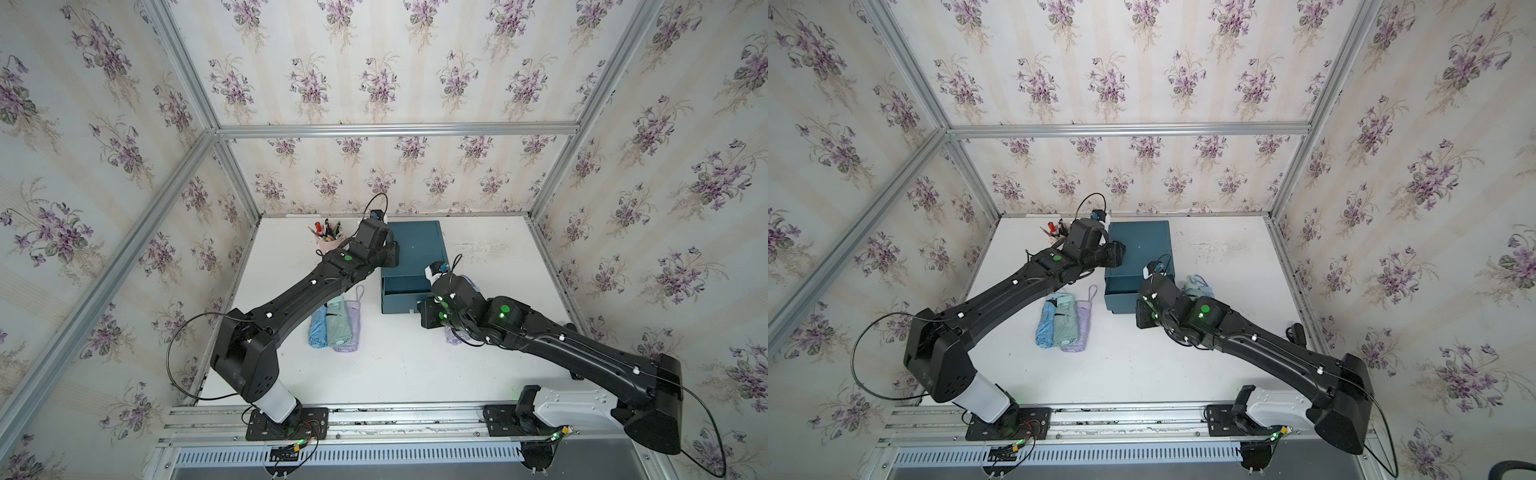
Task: Place the umbrella in the drawer by color
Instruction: Open the drawer in the storage box.
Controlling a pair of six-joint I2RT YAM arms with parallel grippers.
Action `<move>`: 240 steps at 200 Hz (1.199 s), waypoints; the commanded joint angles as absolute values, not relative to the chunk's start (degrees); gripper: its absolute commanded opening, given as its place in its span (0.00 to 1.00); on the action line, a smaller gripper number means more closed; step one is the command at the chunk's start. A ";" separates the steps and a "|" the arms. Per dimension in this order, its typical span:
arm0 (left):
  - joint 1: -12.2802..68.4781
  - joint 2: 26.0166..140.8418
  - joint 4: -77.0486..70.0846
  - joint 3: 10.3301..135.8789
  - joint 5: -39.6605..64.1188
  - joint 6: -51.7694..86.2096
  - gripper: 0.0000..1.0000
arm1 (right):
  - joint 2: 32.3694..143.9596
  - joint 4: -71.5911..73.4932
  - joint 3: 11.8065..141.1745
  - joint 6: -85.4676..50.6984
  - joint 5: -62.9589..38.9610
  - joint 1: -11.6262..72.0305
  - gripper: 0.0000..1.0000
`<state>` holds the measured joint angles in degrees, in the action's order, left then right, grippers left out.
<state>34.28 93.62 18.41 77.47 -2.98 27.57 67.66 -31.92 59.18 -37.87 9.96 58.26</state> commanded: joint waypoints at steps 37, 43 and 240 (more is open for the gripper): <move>33.65 96.21 38.34 76.46 -2.12 24.42 0.56 | 61.45 -31.49 51.58 -45.86 15.81 66.77 0.00; 33.66 96.47 38.48 76.71 -2.02 24.45 0.56 | 61.63 -31.71 51.33 -46.48 16.22 67.08 0.00; 33.31 89.66 38.70 81.39 -0.20 20.27 0.71 | 54.89 -44.73 61.15 -46.11 38.37 76.68 0.68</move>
<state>33.36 91.05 23.62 79.40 -0.82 24.01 57.69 -37.87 57.28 -47.77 27.97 76.60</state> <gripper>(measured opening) 0.696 0.611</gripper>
